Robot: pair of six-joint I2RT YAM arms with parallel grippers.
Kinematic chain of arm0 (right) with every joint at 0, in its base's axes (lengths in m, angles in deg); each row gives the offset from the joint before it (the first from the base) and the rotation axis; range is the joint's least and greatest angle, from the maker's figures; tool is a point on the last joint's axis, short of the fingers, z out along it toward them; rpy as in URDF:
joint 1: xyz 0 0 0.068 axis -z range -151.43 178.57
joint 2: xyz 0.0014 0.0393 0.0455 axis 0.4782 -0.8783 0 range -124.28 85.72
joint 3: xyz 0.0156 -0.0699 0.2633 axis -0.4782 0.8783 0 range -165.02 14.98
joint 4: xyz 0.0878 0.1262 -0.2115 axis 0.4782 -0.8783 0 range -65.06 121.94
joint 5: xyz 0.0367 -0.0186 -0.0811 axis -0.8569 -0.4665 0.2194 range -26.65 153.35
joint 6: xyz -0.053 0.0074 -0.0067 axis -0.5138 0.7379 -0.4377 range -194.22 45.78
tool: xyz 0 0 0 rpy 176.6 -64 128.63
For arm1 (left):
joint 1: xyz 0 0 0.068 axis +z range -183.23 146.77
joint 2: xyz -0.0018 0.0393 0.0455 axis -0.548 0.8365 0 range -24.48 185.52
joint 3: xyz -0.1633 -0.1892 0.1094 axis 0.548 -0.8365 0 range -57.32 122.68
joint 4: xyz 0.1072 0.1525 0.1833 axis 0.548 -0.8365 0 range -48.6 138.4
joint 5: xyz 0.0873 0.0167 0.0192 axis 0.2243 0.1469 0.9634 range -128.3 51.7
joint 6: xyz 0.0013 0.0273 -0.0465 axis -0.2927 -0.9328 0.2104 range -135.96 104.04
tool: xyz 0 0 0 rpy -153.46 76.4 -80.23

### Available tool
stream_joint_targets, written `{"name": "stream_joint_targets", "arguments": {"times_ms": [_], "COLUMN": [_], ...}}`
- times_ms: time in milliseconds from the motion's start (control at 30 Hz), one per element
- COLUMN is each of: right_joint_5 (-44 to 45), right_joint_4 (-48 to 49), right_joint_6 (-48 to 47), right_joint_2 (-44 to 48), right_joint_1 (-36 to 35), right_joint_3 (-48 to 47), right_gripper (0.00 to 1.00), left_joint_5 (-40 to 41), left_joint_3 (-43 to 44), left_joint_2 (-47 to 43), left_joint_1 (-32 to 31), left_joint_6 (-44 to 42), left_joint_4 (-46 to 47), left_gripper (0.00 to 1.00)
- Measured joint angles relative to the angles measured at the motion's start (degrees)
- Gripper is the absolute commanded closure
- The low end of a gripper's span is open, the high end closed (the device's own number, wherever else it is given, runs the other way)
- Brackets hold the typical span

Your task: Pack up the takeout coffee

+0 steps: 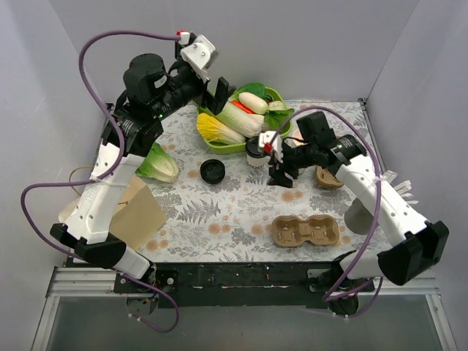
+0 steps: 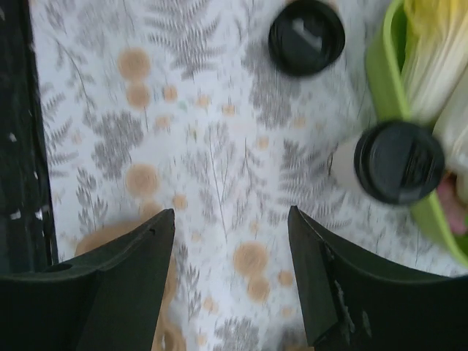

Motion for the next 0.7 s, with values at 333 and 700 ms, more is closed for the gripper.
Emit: {"name": "stream_joint_targets", "arguments": {"times_ms": [333,700], "right_joint_5": [-5.31,7.21], "right_joint_4": [28.55,41.79], "right_joint_6": [35.91,57.86], "right_joint_2": [-22.45,-50.14], "right_joint_1": [-15.1,-29.35], "right_joint_3": [-23.34,-56.54], "right_gripper": [0.29,0.18], "left_joint_5": [16.41,20.85], "left_joint_3": [1.99,-5.27], "left_joint_2": [-5.77,-16.79], "left_joint_1": [0.39,5.05], "left_joint_6": [-1.33,-4.13], "left_joint_4": [7.15,4.22], "left_gripper": [0.05,0.05]}}
